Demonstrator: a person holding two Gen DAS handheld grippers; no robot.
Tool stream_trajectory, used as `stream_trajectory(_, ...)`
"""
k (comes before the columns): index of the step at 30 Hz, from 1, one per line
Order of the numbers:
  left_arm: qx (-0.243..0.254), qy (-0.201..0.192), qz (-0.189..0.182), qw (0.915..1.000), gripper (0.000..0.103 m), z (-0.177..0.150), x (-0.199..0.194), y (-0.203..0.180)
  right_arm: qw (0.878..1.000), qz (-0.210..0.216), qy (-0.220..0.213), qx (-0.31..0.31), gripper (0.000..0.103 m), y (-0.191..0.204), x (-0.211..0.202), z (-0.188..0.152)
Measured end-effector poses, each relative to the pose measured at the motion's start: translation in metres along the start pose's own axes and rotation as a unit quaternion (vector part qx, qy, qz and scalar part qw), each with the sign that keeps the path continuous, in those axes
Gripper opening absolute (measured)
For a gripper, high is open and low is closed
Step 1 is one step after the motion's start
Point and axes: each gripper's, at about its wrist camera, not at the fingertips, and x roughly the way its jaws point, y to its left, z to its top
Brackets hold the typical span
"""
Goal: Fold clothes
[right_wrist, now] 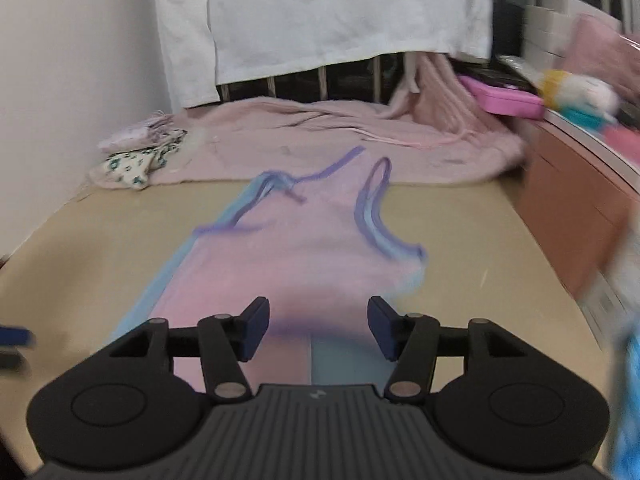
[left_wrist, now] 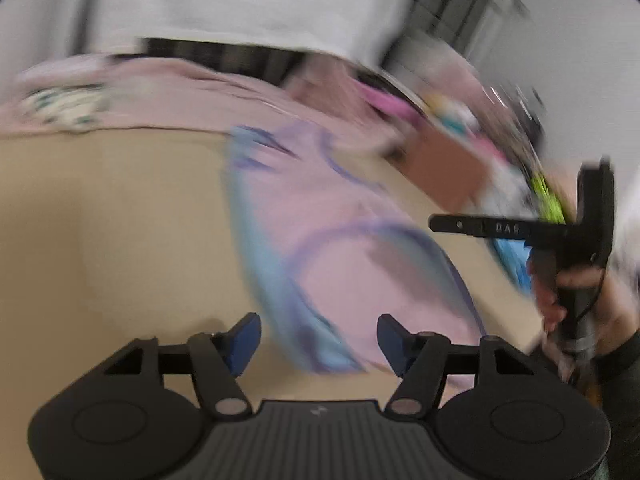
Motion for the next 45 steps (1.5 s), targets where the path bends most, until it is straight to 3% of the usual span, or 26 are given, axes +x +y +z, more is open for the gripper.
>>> stream_trajectory(3,0.041,0.016,0.065,0.9969,0.063,-0.004,0.03,-0.022,1.0,-0.022,0.009,0.018,0.055,-0.003,-0.025,-0.044)
stream_trajectory(4,0.035,0.018,0.094,0.9947,0.064,-0.004,0.037,-0.022,0.999,-0.017,0.01,0.025,0.055,-0.003,-0.034,-0.057)
stream_trajectory(7,0.018,0.005,0.129,0.9914,0.065,-0.006,0.043,-0.018,0.999,-0.022,0.004,0.04,0.055,0.001,-0.055,-0.085)
stream_trajectory(8,0.014,0.002,0.132,0.9911,0.051,-0.006,0.042,-0.017,0.999,-0.028,0.001,0.04,0.053,0.001,-0.057,-0.09)
stream_trajectory(9,0.016,-0.001,0.131,0.9912,0.03,-0.006,0.04,-0.017,0.999,-0.035,0.0,0.037,0.042,0.002,-0.055,-0.093)
stream_trajectory(10,0.022,0.007,0.13,0.9913,0.001,-0.004,0.042,-0.016,0.999,-0.042,0.002,0.03,0.033,0.003,-0.051,-0.095)
stream_trajectory(11,0.015,0.016,0.121,0.9924,0.001,0.002,0.04,-0.012,0.999,-0.049,0.003,0.023,0.012,0.004,-0.047,-0.097)
stream_trajectory(12,0.006,0.024,0.112,0.9934,0.001,0.008,0.037,-0.007,0.999,-0.049,0.006,0.018,0.002,0.005,-0.043,-0.095)
stream_trajectory(14,-0.026,-0.001,0.103,0.9944,0.001,0.041,0.025,0.007,0.999,-0.042,0.005,0.017,0.002,0.006,-0.042,-0.082)
stream_trajectory(16,-0.046,-0.036,0.097,0.9936,0.001,0.075,0.004,0.013,0.999,-0.031,-0.032,0.031,0.002,0.007,-0.053,-0.061)
stream_trajectory(18,-0.064,-0.071,0.09,0.9914,0.003,0.107,-0.014,0.019,0.997,-0.015,-0.062,0.052,0.002,0.007,-0.066,-0.045)
stream_trajectory(19,-0.072,-0.088,0.087,0.9897,0.01,0.122,-0.021,0.021,0.997,-0.014,-0.059,0.054,0.002,0.008,-0.063,-0.046)
stream_trajectory(22,-0.035,-0.039,0.129,0.9902,0.072,0.139,0.004,0.028,0.997,-0.011,-0.049,0.057,0.006,0.011,-0.056,-0.05)
stream_trajectory(25,-0.03,0.007,0.169,0.9851,0.071,0.113,0.029,0.042,0.997,-0.009,-0.038,0.061,0.019,0.013,-0.048,-0.054)
stream_trajectory(27,-0.072,0.015,0.136,0.9879,0.071,0.081,0.031,0.056,0.997,-0.007,-0.032,0.063,0.051,0.015,-0.043,-0.057)
stream_trajectory(30,-0.134,0.032,0.071,0.9879,0.071,0.042,0.043,0.069,0.998,-0.004,-0.021,0.066,0.053,0.017,-0.035,-0.061)
stream_trajectory(32,-0.092,-0.006,0.061,0.9939,0.074,0.037,0.044,0.054,0.998,-0.003,-0.015,0.069,0.052,0.019,-0.03,-0.064)
stream_trajectory(35,-0.072,-0.007,0.078,0.9944,0.073,0.047,0.062,0.037,0.997,0.016,-0.017,0.08,0.052,0.027,-0.024,-0.066)
stream_trajectory(36,-0.068,-0.012,0.086,0.9939,0.072,0.049,0.067,0.032,0.997,0.01,-0.018,0.076,0.052,0.032,-0.02,-0.066)
stream_trajectory(37,-0.042,-0.006,0.105,0.9935,0.06,0.049,0.075,0.024,0.997,0.004,-0.018,0.072,0.051,0.036,-0.015,-0.067)
stream_trajectory(38,-0.013,0.002,0.126,0.9919,0.027,0.048,0.084,0.016,0.998,-0.009,-0.016,0.066,0.04,0.041,-0.01,-0.068)
stream_trajectory(39,0.031,0.001,0.159,0.9868,0.008,0.044,0.086,0.008,0.998,-0.028,-0.011,0.057,0.028,0.046,-0.005,-0.069)
stream_trajectory(40,0.068,0.004,0.179,0.9814,0.006,0.037,0.084,0.002,0.998,-0.047,-0.007,0.047,0.022,0.052,-0.001,-0.071)
stream_trajectory(42,0.086,0.008,0.193,0.9774,0.006,0.025,0.068,0.006,0.997,-0.072,-0.008,0.01,0.011,0.07,-0.001,-0.075)
stream_trajectory(43,0.084,0.009,0.199,0.9764,0.006,0.019,0.058,0.012,0.999,-0.052,-0.007,-0.011,0.009,0.082,-0.005,-0.076)
stream_trajectory(45,0.079,0.01,0.23,0.9699,0.006,0.01,0.036,0.033,0.998,0.037,-0.001,-0.049,0.008,0.108,-0.017,-0.079)
